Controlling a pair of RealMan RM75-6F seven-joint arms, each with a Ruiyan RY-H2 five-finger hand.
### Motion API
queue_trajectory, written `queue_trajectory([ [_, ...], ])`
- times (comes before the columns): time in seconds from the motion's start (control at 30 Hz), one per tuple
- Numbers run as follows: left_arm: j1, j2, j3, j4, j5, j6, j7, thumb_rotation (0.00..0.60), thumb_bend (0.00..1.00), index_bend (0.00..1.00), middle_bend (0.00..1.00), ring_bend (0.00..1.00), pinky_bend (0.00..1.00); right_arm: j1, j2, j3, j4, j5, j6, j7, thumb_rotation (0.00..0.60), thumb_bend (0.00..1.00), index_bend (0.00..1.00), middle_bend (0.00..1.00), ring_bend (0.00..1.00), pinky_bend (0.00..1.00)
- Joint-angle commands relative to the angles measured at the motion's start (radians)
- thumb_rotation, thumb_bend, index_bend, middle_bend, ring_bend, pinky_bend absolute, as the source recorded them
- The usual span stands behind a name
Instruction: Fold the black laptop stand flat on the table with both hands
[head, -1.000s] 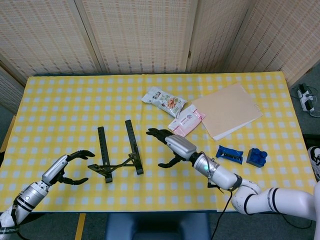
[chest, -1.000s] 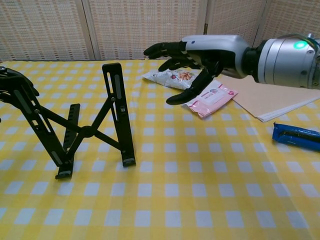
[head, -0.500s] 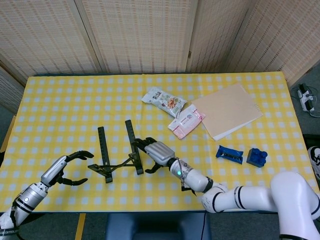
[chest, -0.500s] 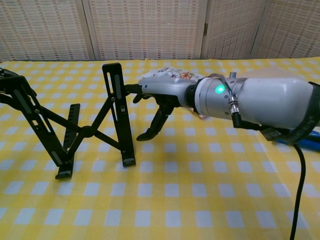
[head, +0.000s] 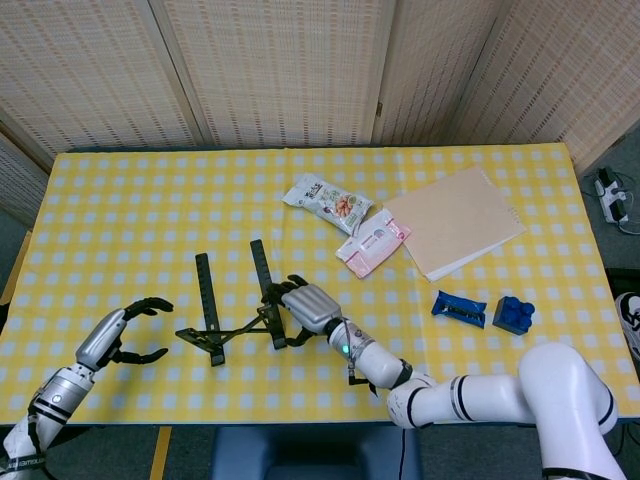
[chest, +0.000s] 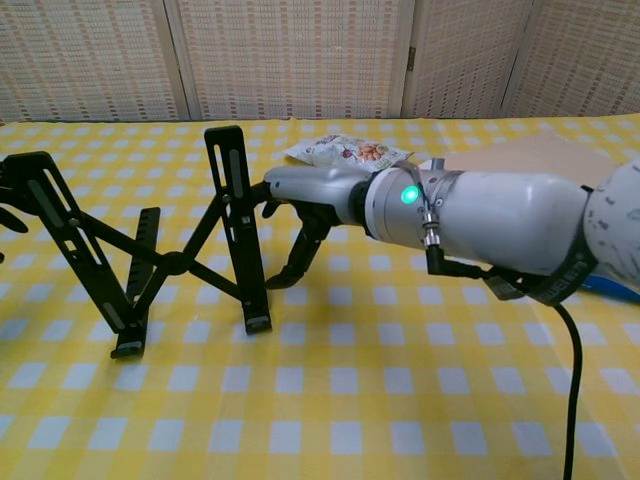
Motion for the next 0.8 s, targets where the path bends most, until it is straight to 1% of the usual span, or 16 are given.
queue_trajectory([
  [0.03, -0.003, -0.013, -0.008, 0.003, -0.014, -0.028, 0.031, 0.600, 0.25, 0.34, 0.31, 0.26, 0.30, 0.004, 0.002, 0.000, -0.014, 0.018, 0.002, -0.017, 0.600, 0.26, 0.24, 0.16, 0.14, 0.00],
  [0.17, -0.012, -0.029, -0.013, 0.003, -0.022, -0.065, 0.046, 0.600, 0.25, 0.34, 0.31, 0.26, 0.30, 0.005, 0.011, 0.001, -0.034, 0.035, 0.003, -0.032, 0.600, 0.26, 0.24, 0.16, 0.14, 0.00],
  [0.43, -0.025, -0.086, -0.024, 0.026, -0.044, -0.126, 0.114, 0.600, 0.25, 0.33, 0.31, 0.26, 0.30, 0.005, 0.028, 0.007, -0.064, 0.051, 0.013, -0.048, 0.600, 0.26, 0.24, 0.16, 0.14, 0.00],
  [0.63, -0.014, -0.111, -0.033, 0.019, -0.054, -0.122, 0.127, 0.600, 0.25, 0.38, 0.31, 0.26, 0.30, 0.001, 0.041, 0.010, -0.073, 0.056, 0.016, -0.050, 0.600, 0.26, 0.24, 0.16, 0.14, 0.00],
  [0.8, -0.001, -0.127, -0.039, 0.004, -0.059, -0.110, 0.133, 0.600, 0.25, 0.42, 0.33, 0.29, 0.32, -0.002, 0.047, 0.016, -0.075, 0.055, 0.016, -0.044, 0.600, 0.26, 0.24, 0.16, 0.14, 0.00],
])
